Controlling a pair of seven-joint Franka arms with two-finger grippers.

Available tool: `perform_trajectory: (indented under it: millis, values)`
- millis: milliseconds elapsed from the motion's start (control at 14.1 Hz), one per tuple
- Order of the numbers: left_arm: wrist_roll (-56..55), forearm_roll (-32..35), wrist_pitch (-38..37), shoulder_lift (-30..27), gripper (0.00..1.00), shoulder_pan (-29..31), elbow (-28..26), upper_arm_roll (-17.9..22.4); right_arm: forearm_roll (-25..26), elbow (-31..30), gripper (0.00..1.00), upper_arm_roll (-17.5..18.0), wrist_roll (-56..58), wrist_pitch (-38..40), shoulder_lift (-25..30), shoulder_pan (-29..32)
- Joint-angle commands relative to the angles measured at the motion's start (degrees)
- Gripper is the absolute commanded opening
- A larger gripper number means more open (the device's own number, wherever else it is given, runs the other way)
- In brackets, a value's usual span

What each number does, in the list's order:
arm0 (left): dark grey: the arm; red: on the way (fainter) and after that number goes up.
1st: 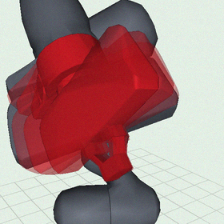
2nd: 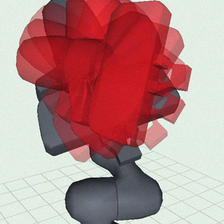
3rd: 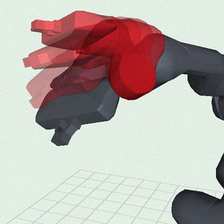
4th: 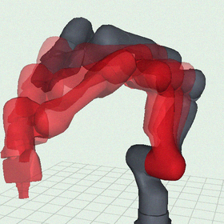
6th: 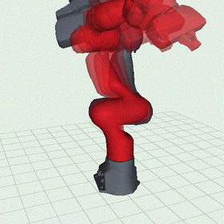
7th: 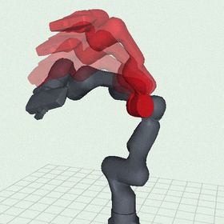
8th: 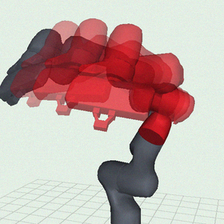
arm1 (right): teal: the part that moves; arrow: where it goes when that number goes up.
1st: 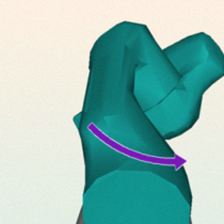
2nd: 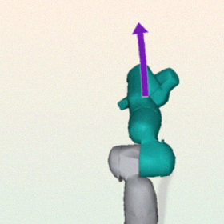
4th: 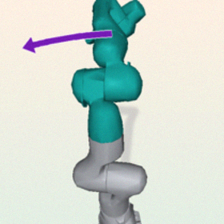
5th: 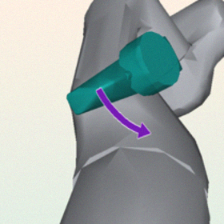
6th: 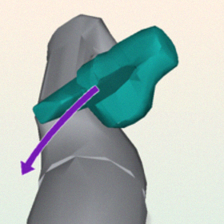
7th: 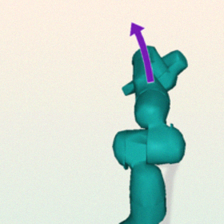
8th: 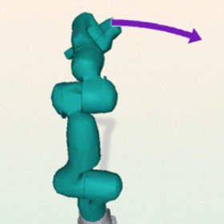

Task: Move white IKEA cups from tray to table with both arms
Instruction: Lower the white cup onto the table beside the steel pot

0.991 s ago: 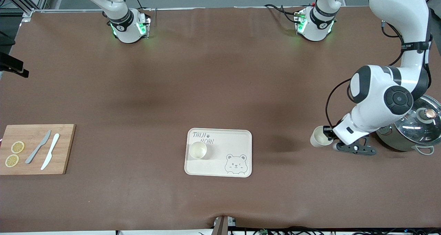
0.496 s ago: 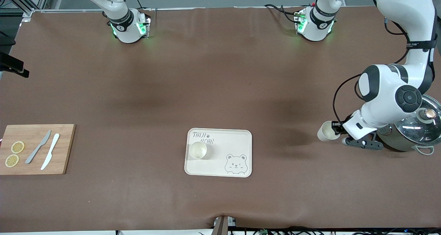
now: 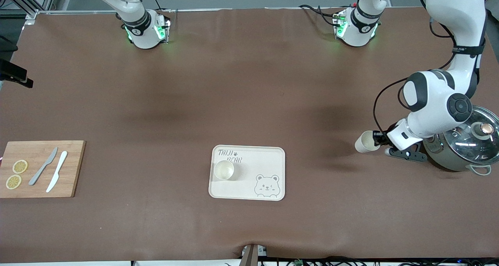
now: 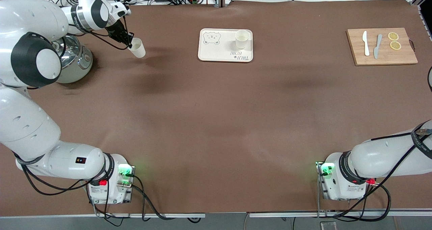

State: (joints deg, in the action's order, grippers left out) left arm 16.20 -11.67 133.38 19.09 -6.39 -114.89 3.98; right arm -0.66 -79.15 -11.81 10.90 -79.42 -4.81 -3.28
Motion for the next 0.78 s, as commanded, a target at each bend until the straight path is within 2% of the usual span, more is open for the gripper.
perform_trajectory:
  millis: [0, 708]
  values:
    - [2.8, -1.8, 2.3, -2.6, 0.0, 1.2, -4.1, -0.5, 1.3, -0.6, 1.0, -0.5, -1.0, 0.1, 0.7, -1.2]
    - [8.8, -1.9, 7.6, -2.7, 0.0, 4.6, -9.1, -0.5, 1.3, -0.6, 1.0, -0.5, -1.0, 0.2, 0.7, -1.2]
